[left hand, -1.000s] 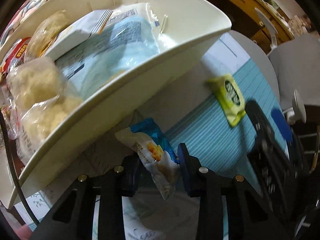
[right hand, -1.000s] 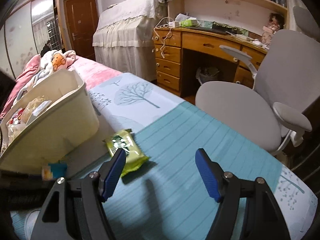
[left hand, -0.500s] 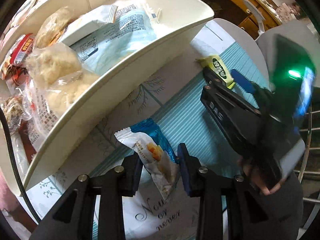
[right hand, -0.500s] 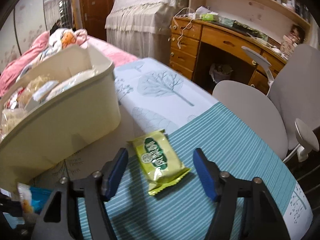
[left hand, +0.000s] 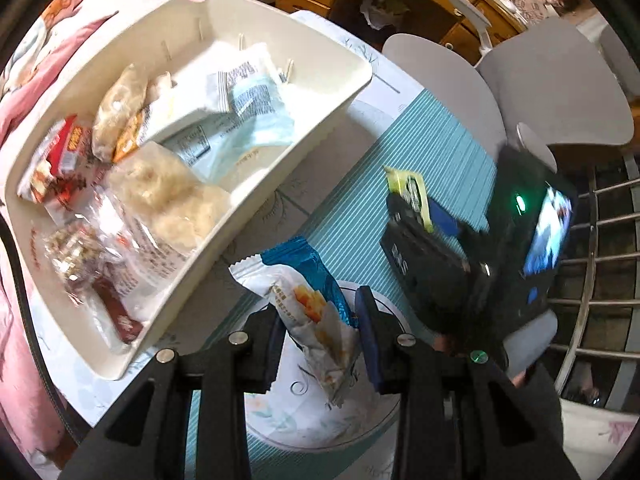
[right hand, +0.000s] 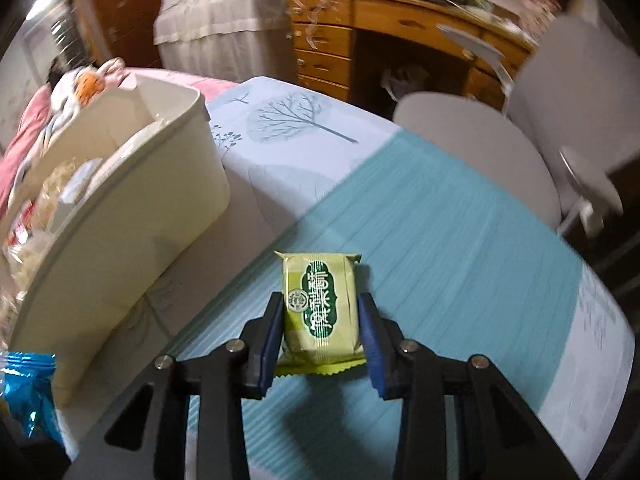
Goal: Organize snacks
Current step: 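Grasp the blue-and-white packet with the left tool while the right grasps the green packet, then carry the blue-and-white packet into the tray with the left tool while the right drops the green packet there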
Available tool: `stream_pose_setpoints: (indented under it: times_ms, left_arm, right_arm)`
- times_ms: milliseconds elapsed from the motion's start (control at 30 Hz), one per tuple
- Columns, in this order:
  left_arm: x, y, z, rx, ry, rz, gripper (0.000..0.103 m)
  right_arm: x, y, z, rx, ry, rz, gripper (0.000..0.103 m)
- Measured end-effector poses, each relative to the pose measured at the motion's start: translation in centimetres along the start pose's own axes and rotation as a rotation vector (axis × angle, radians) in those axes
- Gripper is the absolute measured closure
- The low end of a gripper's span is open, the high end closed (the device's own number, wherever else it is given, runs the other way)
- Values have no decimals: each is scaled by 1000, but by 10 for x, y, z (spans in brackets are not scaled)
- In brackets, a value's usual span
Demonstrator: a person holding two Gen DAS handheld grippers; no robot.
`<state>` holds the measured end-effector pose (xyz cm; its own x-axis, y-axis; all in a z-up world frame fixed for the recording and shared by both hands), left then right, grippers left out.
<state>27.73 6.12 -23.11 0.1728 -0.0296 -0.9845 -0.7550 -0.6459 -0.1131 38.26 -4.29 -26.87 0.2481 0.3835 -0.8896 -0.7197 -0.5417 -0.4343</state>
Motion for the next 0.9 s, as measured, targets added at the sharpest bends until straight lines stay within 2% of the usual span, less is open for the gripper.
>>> stream_pose_setpoints:
  times_ms: [267,400,500,600,733,900]
  left_arm:
    - [-42,-13,19,66,99,16,71]
    - [-57,-15,36,87,121,31,71]
    - [-72,-19,45,156,131,43,71]
    - [-94,-24,53,251,135,13,70]
    - [-117,-30,72,350,124,-34,70]
    - [-121,-40,112,430,103,-69,70]
  right_arm:
    - [-61,18,17,127,23,-39,67]
    - [-90,19,36,190,17,-85,67]
    - [-106,21,52,232,20,-113,67]
    - [-115,25,75,295,15,-123,67]
    - [-129,37,112,393,-3,-181,67]
    - [-131,51,169,494,-41,-247,67]
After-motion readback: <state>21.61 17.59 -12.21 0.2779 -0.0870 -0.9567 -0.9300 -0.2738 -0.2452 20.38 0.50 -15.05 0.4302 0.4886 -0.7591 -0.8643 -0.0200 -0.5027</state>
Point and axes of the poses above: each gripper's, at about its wrist camera, not at the fingertips, and x roughly the way its jaws point, z to its left, y to its underside, the point moved 2 cm from there along x, roughly the way its jaws point, and after that the axes turned 6 degrees about -y, right-handed, at the moved point
